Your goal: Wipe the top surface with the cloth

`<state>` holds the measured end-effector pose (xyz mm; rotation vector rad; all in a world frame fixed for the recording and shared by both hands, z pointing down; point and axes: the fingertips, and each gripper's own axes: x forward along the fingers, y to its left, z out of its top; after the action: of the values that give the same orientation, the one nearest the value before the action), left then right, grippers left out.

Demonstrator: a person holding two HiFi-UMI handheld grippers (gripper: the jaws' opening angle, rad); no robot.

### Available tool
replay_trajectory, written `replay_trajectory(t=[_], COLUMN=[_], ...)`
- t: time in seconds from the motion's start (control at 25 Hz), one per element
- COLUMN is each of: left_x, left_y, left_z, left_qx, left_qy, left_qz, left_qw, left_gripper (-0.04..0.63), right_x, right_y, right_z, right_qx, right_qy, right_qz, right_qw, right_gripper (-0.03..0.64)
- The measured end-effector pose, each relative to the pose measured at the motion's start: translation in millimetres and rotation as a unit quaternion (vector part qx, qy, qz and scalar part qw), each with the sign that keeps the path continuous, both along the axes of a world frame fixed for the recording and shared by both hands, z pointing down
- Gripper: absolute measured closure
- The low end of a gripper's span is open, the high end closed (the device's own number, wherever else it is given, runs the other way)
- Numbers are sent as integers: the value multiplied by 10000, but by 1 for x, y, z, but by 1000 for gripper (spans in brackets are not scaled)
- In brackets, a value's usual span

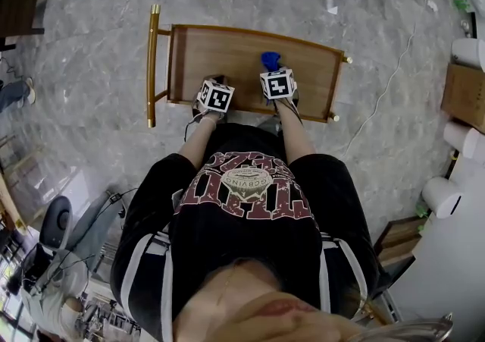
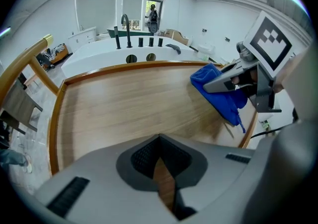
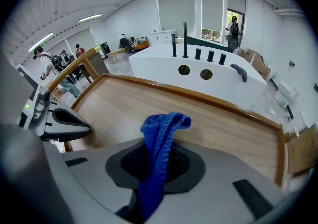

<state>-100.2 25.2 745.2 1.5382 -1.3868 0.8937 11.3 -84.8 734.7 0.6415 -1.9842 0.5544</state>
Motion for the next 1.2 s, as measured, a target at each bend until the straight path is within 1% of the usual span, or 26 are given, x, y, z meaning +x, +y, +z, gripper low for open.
replay_trajectory(t=[0.28,0.52,1.04,1.2], left_x=[-12,-29,-70,-80], left_y=[4,14,38,44], left_z=[-2,-1,0,1], left_qx=[20,-7,-36,-31], left_qy=[3,4,-9,1], left_qz=[-105,-218,-585,-693], left_qw=[9999,9998,9983,9976], left_gripper=[548,548,548,548], right_x=[-11,-29,-87,-100], right_y=[4,9,26,33], right_z=[3,3,3,5], right_qx=[-44,-47,-34,-79], right_qy=[-13,-4,-100,-93], right_qz=[0,-120,-630,-701], right_qw=[10000,9999,9980,9975], right_gripper=[551,551,551,551])
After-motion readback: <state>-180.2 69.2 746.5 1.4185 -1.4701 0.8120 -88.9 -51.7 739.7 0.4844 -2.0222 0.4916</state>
